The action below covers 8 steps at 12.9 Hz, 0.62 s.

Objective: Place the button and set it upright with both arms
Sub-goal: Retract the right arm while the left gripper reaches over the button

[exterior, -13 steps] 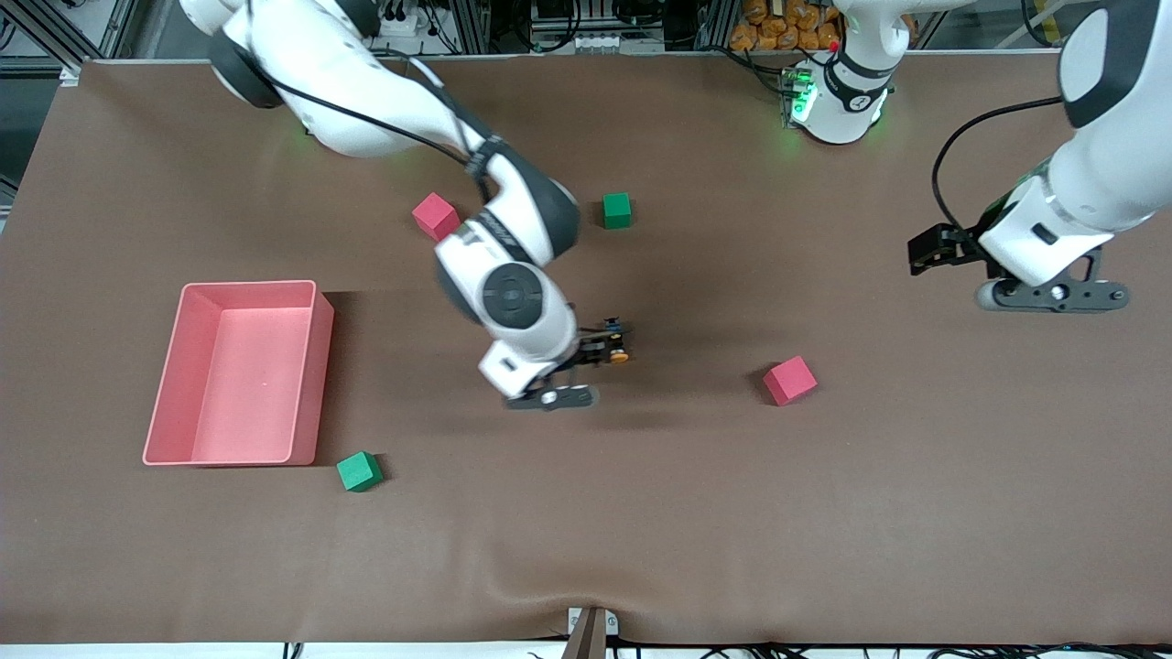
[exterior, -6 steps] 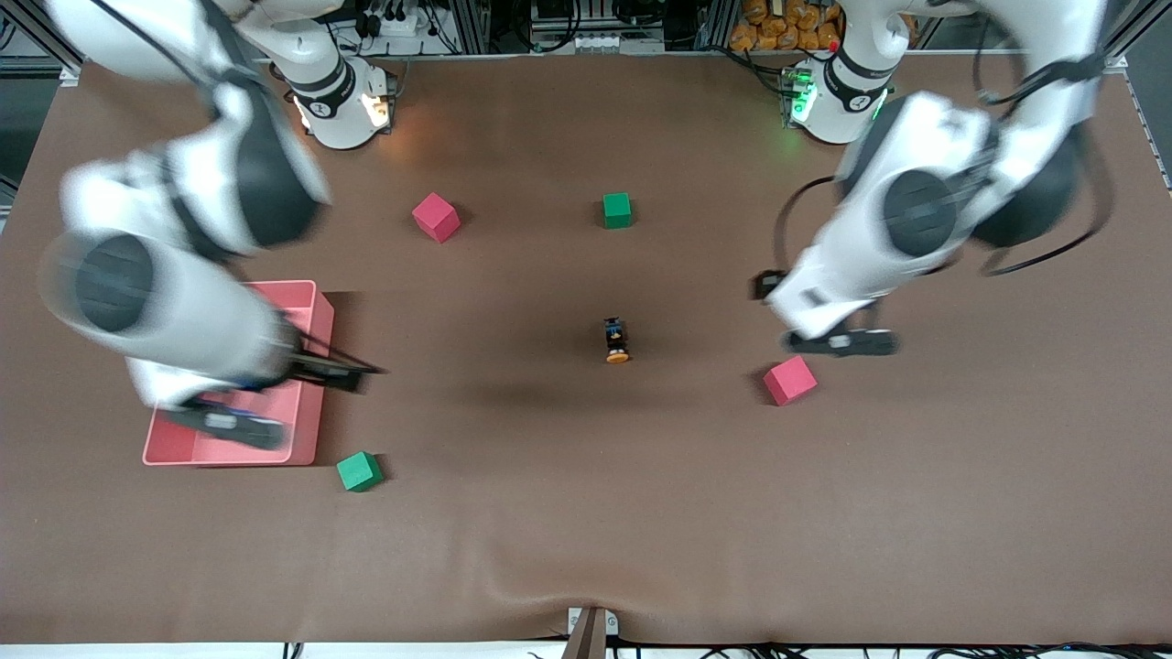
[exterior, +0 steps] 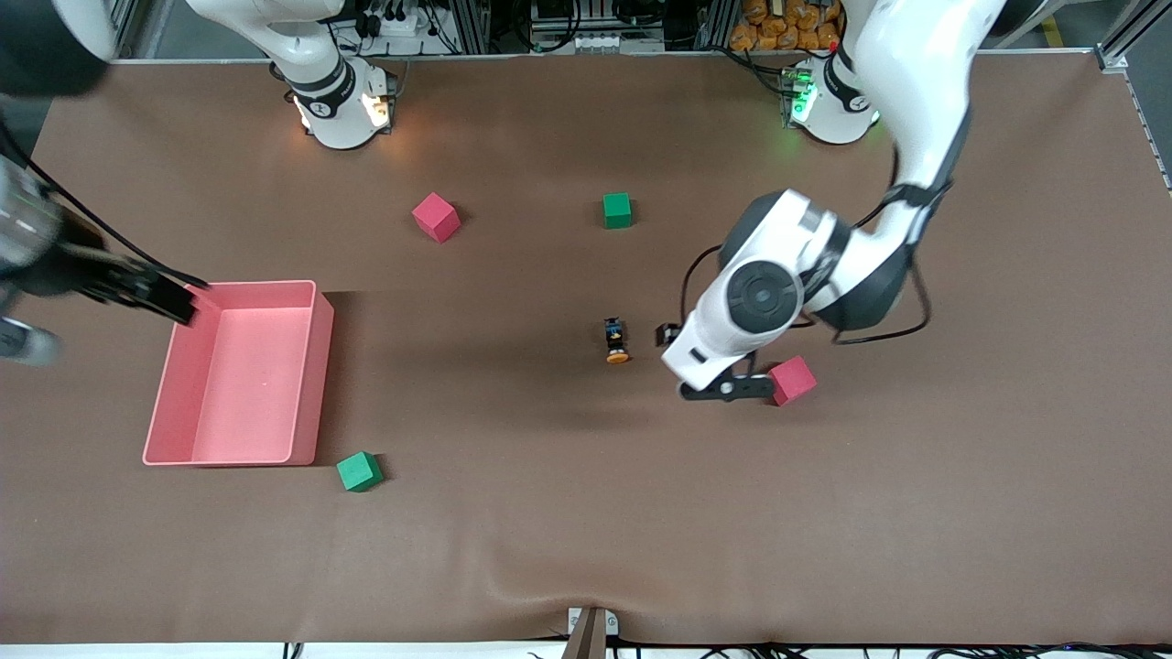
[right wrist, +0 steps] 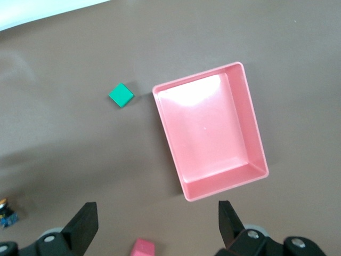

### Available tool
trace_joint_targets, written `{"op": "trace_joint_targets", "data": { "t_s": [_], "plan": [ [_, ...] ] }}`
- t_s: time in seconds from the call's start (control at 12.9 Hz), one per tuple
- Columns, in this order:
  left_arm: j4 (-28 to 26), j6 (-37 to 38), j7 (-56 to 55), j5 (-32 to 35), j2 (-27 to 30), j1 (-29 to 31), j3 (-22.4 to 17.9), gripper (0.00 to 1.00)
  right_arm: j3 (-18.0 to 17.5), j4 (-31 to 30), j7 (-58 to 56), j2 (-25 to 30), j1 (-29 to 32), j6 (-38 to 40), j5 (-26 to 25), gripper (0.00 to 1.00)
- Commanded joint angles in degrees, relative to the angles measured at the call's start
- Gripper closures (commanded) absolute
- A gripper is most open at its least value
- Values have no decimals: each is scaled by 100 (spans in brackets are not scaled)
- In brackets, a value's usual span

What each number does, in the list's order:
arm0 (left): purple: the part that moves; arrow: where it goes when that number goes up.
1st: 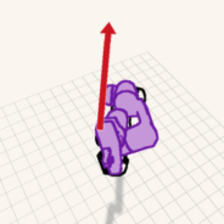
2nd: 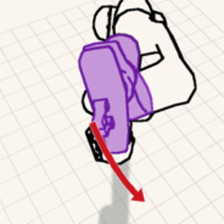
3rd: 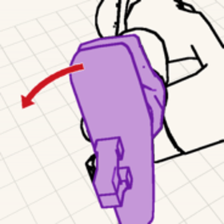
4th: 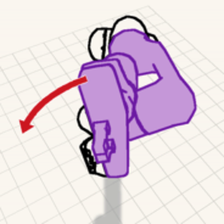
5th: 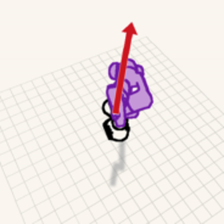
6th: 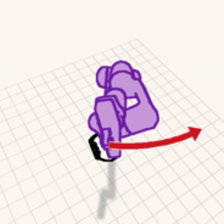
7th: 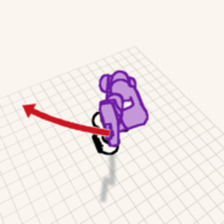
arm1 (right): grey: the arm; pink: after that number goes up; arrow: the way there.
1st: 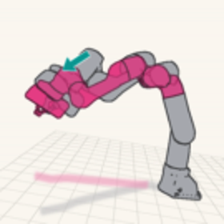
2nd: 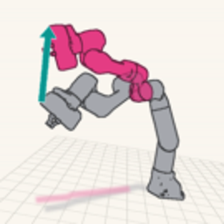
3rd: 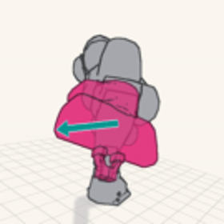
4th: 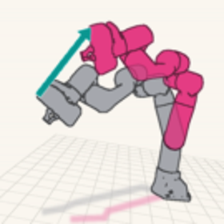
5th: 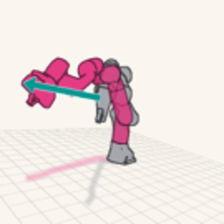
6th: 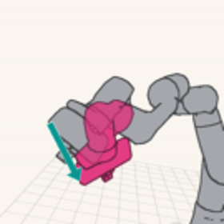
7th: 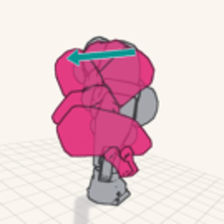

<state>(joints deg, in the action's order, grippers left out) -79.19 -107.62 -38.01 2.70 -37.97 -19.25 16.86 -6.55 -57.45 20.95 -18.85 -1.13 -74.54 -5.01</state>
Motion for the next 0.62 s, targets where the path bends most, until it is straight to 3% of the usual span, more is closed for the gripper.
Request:
{"op": "trace_joint_targets", "data": {
  "t_s": [0.0,0.23,0.31,0.54],
  "plan": [
    [272,-346,-233,-286,-420,-140,1,0,881,-1395,-1019,1046,69,-304,579,0],
    [272,-767,-442,-690,-745,-351,-7,0,1041,-3320,-1110,2224,69,-1411,581,0],
    [272,-917,-505,-718,-834,-499,-25,0,1085,-3604,-1119,2402,60,-1562,581,0],
    [272,-1094,-558,-718,-1097,-606,-51,0,1077,-3641,-1110,2447,60,-1502,572,0]
  ]
}}
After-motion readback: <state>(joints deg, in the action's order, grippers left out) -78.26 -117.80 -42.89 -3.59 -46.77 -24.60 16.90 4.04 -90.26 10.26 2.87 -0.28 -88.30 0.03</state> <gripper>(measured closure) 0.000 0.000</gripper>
